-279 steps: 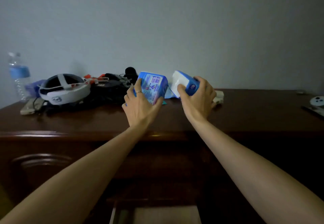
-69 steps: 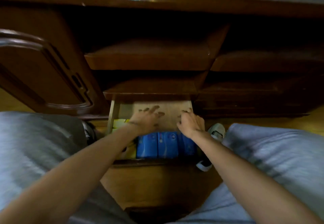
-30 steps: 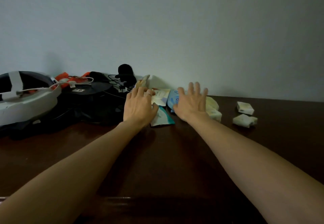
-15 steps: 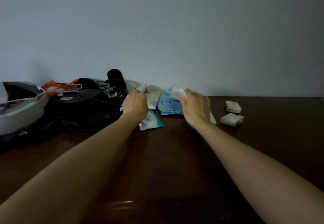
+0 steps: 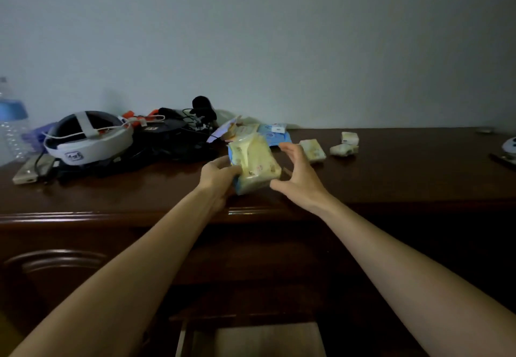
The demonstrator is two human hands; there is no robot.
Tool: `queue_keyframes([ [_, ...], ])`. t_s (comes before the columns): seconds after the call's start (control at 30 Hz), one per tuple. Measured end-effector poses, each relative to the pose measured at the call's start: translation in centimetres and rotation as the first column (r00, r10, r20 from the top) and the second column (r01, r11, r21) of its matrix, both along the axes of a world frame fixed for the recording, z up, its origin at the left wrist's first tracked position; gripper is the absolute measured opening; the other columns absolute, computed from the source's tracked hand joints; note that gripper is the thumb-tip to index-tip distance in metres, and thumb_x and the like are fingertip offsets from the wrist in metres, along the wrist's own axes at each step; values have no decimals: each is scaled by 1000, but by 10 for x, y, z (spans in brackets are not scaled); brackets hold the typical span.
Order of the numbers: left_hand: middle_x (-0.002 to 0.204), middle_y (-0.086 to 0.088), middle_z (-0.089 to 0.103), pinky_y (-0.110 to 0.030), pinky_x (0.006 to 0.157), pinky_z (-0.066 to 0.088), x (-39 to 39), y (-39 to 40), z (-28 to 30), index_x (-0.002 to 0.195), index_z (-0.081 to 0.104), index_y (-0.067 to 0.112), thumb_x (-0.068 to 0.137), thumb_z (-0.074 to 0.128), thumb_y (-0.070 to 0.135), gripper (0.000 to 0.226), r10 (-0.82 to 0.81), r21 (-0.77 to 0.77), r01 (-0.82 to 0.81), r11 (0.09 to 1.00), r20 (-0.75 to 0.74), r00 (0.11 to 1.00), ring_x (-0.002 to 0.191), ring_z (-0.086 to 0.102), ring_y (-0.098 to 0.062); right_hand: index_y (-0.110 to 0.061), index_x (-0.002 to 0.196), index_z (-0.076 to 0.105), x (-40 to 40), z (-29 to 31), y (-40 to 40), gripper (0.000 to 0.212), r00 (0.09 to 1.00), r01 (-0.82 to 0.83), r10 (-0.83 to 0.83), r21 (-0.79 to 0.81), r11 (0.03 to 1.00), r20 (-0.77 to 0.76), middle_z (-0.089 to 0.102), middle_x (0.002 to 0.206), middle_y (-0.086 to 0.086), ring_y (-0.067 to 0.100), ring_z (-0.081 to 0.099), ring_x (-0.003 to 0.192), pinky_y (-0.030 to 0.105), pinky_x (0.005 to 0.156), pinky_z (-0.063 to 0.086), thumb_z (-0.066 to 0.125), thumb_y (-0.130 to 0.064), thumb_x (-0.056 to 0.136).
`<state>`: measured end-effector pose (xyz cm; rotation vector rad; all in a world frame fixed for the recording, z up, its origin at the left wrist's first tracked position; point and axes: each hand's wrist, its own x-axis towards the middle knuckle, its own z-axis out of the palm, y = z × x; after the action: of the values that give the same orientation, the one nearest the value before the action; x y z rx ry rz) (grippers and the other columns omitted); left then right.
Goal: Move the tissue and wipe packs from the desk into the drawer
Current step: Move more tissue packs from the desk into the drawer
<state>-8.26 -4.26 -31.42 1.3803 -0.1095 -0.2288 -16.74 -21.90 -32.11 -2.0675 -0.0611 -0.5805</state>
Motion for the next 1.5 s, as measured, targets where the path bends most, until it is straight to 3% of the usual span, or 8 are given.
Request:
queue_keyframes([
  [0.1, 128, -8, 63, -41, 83, 60, 0, 24, -5, 146, 48, 18, 86, 65, 0, 65, 241, 151, -258, 954, 121, 963, 107, 65, -25, -35, 146, 32, 2, 2, -1, 74, 972, 118, -160, -231, 966, -172, 38, 152, -11, 9, 42, 133, 33, 101, 40, 67, -31, 81],
  [0.27, 130, -4, 59, -32, 71, 50, 30, 56, 6, 148, 39, 34, 92, 45, 15, 60, 296, 342, -367, 865, 242, 924, 99, 60, -22, -36, 144, 39, 59, 14, 0, 57, 911, 171, -323, -475, 863, -258, 44, 148, -1, 23, 49, 128, 41, 86, 47, 57, -44, 91],
  [0.47, 122, 3, 61, -38, 78, 50, 65, 60, -19, 148, 35, 45, 94, 41, 26, 57, 263, 503, -442, 743, 388, 884, 93, 57, -22, -42, 151, 30, 158, 6, 22, 63, 870, -15, -322, -673, 740, -373, 20, 164, 4, 33, 25, 147, 56, 111, 32, 35, -68, 94],
  [0.77, 121, 0, 65, -37, 77, 51, 42, 54, -11, 148, 39, 33, 98, 43, 25, 51, 262, 503, -467, 727, 426, 866, 84, 57, -13, -19, 127, 50, 121, 5, 40, 53, 905, 172, -418, -834, 525, -77, 54, 127, 17, 39, 60, 104, 39, 70, 40, 48, -61, 94],
  [0.93, 89, 14, 59, -29, 63, 46, -29, 60, -13, 142, 43, 28, 97, 43, 23, 45, 353, 306, -492, 815, 410, 841, 74, 55, -2, -19, 135, 39, 26, 2, 45, 53, 950, 184, -309, -712, 677, -49, 57, 128, 12, 33, 60, 110, 40, 77, 49, 62, -36, 91],
  [1.13, 98, 14, 63, -30, 72, 55, -150, 50, -90, 125, 46, 36, 98, 40, 51, 31, 277, 158, -348, 924, 350, 895, 85, 65, -1, -17, 137, 40, -102, -85, 53, 45, 899, 380, -274, -302, 874, 341, 57, 128, 9, 18, 57, 109, 22, 75, 44, 50, -27, 94],
  [1.33, 100, 9, 67, -37, 77, 60, -206, 38, -224, 126, 56, 21, 73, 34, 94, 92, 118, 461, -133, 877, 60, 991, 88, 68, -9, -18, 136, 49, -181, -240, 35, 45, 818, 532, -464, 141, 835, -340, 64, 121, 5, 20, 65, 102, 26, 74, 51, 49, -45, 100],
  [1.5, 81, 5, 71, -20, 43, 51, -203, 33, -322, 104, 64, 15, 69, 81, 62, 61, 90, 598, 95, 795, -272, 958, 63, 69, -8, -7, 121, 62, -216, -335, -4, 46, 527, 641, -315, 125, 757, -789, 68, 103, 8, 23, 67, 86, 43, 76, 61, 70, -38, 88],
])
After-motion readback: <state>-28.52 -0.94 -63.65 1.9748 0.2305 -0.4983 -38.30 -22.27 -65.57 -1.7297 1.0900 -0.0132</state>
